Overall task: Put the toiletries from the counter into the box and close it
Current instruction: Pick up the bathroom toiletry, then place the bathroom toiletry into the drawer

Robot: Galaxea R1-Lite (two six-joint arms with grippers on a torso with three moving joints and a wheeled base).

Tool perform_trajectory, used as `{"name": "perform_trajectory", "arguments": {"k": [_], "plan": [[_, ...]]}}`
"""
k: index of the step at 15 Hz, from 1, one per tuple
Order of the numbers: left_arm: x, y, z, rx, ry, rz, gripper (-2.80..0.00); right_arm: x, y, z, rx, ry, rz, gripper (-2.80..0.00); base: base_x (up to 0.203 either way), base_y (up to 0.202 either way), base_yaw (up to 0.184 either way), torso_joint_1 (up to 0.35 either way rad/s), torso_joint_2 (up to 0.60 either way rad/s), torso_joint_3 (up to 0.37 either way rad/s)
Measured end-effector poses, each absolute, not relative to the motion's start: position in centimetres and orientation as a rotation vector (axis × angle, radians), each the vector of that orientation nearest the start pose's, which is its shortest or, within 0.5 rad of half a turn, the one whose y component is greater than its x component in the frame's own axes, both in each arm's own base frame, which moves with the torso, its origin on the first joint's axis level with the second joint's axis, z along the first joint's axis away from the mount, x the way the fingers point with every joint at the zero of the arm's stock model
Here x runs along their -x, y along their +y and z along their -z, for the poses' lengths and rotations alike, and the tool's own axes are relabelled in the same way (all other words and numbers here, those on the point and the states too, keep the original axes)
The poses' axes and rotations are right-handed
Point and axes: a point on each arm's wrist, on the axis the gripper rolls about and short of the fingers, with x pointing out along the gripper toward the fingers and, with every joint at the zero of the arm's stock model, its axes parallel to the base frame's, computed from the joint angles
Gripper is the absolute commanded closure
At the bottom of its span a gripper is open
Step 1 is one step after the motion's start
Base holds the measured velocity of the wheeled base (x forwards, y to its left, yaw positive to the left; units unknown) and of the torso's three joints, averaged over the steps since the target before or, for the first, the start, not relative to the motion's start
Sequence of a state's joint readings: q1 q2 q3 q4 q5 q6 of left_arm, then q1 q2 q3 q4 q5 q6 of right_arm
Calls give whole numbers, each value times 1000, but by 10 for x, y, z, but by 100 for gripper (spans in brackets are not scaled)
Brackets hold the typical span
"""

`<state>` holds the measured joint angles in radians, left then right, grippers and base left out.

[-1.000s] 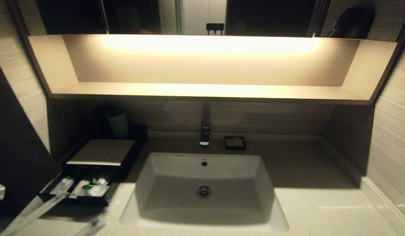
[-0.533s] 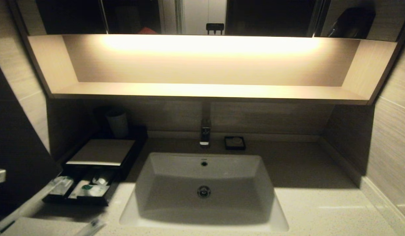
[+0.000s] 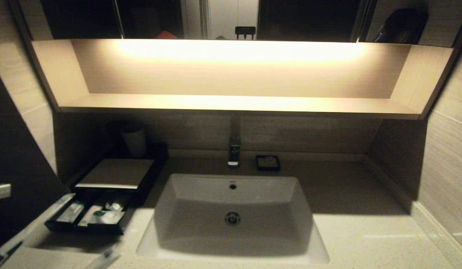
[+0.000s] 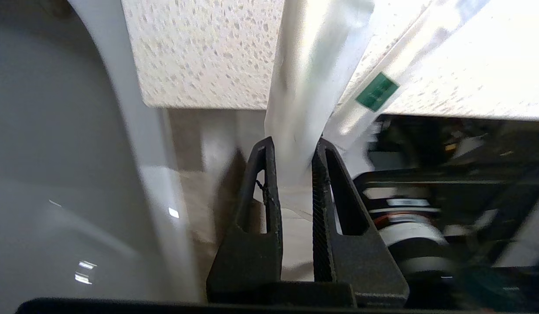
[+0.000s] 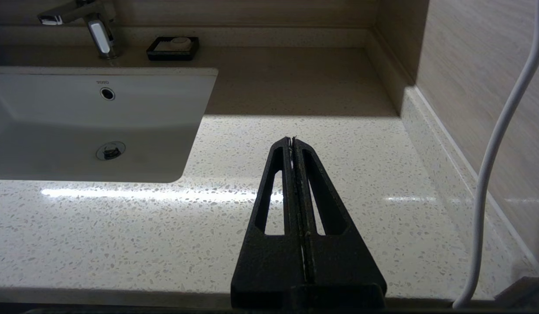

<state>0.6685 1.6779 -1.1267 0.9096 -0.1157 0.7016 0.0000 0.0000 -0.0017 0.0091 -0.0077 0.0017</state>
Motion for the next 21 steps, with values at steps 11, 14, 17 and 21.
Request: {"name": "perform_trajectory", "arguments": {"k": [11, 14, 17, 21], "plan": [[-170, 96, -212, 230, 1509, -156, 0, 23, 0, -75, -2, 7, 8, 0, 0, 0, 0, 0, 0, 0], [-171, 88, -218, 128, 1544, -224, 0, 23, 0, -75, -2, 7, 7, 0, 0, 0, 0, 0, 0, 0], [-176, 88, -222, 81, 1566, -236, 0, 23, 0, -75, -2, 7, 8, 0, 0, 0, 0, 0, 0, 0], [-193, 88, -216, 58, 1601, -196, 0, 23, 0, -75, -2, 7, 8, 0, 0, 0, 0, 0, 0, 0]]}}
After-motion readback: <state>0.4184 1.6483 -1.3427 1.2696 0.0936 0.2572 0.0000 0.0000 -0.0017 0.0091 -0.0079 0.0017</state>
